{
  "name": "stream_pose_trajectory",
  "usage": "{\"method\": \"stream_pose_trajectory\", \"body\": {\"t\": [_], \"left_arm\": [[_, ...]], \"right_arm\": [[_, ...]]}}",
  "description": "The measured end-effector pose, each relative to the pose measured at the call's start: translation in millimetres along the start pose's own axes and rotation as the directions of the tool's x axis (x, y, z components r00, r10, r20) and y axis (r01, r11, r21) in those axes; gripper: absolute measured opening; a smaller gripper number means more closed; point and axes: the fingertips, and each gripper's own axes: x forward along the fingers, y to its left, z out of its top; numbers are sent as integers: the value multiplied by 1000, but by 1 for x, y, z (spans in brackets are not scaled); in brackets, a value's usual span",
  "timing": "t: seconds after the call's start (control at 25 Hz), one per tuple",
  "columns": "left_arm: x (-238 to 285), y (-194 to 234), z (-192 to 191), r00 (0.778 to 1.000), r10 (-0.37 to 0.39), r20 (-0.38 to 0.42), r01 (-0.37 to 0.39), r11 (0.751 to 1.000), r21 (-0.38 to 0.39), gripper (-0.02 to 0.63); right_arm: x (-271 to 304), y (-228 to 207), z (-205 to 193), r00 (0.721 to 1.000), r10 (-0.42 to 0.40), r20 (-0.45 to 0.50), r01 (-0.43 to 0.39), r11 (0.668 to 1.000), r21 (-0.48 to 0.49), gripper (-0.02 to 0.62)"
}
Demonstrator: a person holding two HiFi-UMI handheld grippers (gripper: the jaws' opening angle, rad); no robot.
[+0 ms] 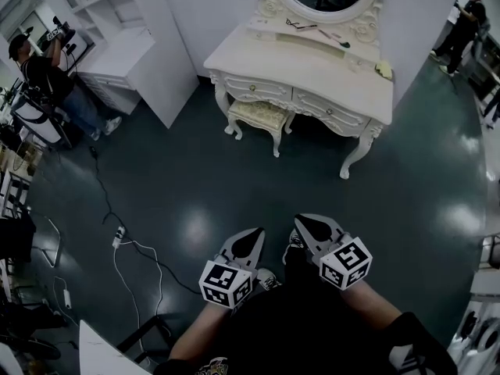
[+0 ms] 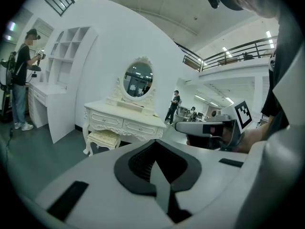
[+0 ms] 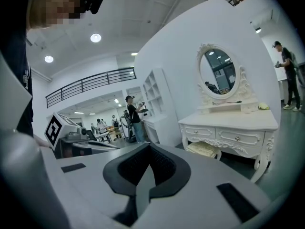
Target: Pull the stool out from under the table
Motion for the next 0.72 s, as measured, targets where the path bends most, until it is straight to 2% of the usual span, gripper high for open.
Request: {"method": "stream_pose_trajectory", "body": {"t": [0.36,0.72], "left_arm": [[14,7,3,1000,5,-10,-5,1000,-3,-3],[45,22,5,1000,7,-29,-8,1000,-18,-3]], "right_arm": [[7,-14,1,1000,2,-12,-2,1000,11,25],[26,-49,2,999,10,-44,-9,1000,22,26]]}}
